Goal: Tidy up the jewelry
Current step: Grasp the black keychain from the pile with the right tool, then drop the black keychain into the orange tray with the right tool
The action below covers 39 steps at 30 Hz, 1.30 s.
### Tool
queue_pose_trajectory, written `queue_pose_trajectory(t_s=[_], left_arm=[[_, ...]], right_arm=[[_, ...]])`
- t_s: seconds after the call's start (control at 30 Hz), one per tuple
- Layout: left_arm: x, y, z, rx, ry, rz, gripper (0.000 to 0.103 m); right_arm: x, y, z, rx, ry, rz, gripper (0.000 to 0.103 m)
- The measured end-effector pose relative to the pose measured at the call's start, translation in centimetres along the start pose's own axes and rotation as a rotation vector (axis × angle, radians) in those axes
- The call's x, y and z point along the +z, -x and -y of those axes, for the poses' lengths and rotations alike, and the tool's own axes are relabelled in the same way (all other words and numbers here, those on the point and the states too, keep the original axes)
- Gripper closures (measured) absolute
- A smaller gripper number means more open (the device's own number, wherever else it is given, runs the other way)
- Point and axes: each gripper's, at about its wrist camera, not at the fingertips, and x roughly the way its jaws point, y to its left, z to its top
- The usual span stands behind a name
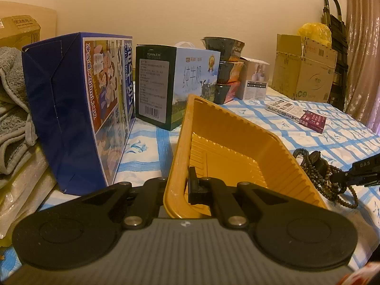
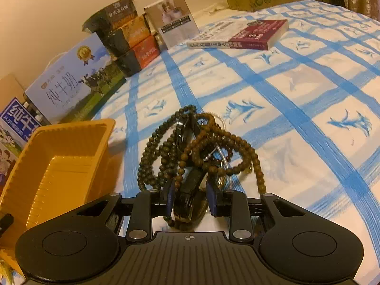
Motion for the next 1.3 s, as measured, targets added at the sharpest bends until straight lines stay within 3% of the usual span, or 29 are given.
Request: queue_pose_trajectory(t_s=[0.1,0.4,0.6,0.87,1.1,1.17,1.27,1.3], left_arm=[[0.0,0.0,-0.1,-0.002,0.001,-0.002,0.099],[0.0,0.0,-0.3,-0.012,0.01,0.0,0.099],[0.1,0.1,-0.3,-0.015,0.008,-0.006,0.099],[0.2,0.1,-0.3,-0.011,0.019,-0.019,0.099],[0.0,0.0,-0.5,-0.008,0.025,-0.039,0.099],[-0.2,-0.1,-0.7,0.0,0.031,-0.05,0.099],[-0.3,-0.1,-0.9,0.0,0.028,-0.06,0.099],[-0.3,-0.1,-0.8,0.003,0.023,-0.06,0.099]], right_arm=[[0.2,0.7,-0.6,0.002,0.049,0.012,0.088],[-1.2,5.1,-3.9,0.065,0.197,0.003,0.088],[-1.4,6.9,-9.1,0.183,0.344,0.054,0.088],[-4.7,3.5,-17.3,0.352,0.582,-0.011,0.088],[-8.2,-0.3,-20.6,0.358,0.71,-0.082,0.088],[-8.3,-0.5,-20.6,0.358,0.711,-0.085,0.083],[-7.9,-0.1,-20.2,0.387,0.68,-0.09,0.058],[-7.6,0.3,-20.0,0.393,0.668,-0.082,0.057]])
